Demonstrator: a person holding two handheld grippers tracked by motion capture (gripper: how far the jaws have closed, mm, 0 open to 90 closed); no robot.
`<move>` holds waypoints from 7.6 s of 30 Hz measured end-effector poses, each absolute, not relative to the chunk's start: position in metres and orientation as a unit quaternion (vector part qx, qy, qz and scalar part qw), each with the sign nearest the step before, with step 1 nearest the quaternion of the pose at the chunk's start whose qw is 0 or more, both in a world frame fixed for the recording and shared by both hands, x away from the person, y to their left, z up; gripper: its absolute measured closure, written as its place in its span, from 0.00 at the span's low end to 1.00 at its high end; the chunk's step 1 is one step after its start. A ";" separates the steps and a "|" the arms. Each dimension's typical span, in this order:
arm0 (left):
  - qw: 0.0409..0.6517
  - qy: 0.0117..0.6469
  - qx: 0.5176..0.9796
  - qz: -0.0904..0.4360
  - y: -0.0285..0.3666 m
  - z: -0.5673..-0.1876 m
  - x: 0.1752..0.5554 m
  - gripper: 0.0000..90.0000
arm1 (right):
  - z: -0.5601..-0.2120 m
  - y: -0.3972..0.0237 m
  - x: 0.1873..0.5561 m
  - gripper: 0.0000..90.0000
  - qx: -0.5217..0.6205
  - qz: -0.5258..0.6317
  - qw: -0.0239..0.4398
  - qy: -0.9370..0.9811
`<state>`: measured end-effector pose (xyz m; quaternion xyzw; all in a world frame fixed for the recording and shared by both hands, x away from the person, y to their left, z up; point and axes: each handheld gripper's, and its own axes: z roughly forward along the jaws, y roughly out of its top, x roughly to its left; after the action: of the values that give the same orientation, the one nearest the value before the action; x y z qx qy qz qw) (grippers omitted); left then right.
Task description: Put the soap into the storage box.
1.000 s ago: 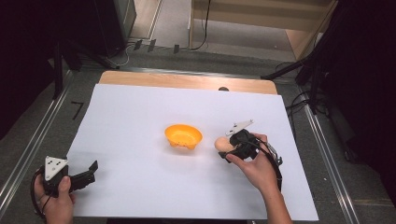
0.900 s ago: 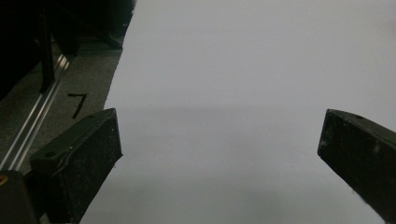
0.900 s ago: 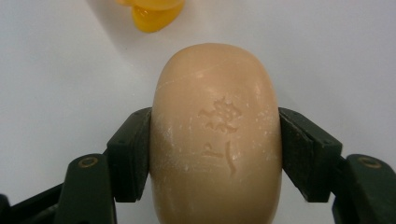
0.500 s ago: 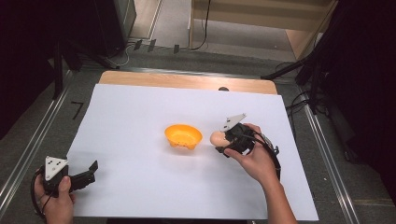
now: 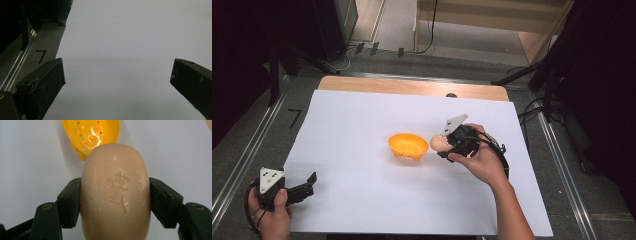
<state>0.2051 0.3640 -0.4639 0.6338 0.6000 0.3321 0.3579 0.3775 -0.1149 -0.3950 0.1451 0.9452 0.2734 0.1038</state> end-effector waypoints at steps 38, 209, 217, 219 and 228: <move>0.359 0.601 0.633 0.332 0.364 -0.464 0.205 0.00 | -0.376 -0.043 0.392 0.37 0.086 0.284 0.085 0.951; 0.354 0.596 0.636 0.339 0.362 -0.464 0.204 0.00 | -0.474 -0.297 0.272 0.03 0.396 0.401 0.135 0.815; 0.353 0.596 0.635 0.341 0.362 -0.464 0.204 0.00 | -0.479 -0.311 0.261 0.03 0.408 0.417 0.146 0.799; 0.353 0.596 0.635 0.342 0.362 -0.464 0.204 0.00 | -0.480 -0.315 0.257 0.03 0.412 0.421 0.150 0.794; 0.353 0.596 0.635 0.342 0.361 -0.464 0.204 0.00 | -0.482 -0.334 0.242 0.03 0.426 0.435 0.160 0.777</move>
<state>0.2040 0.3615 -0.4639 0.6351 0.5959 0.3418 0.3531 0.2418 -0.3343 -0.4818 0.4261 0.7771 0.4349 0.1598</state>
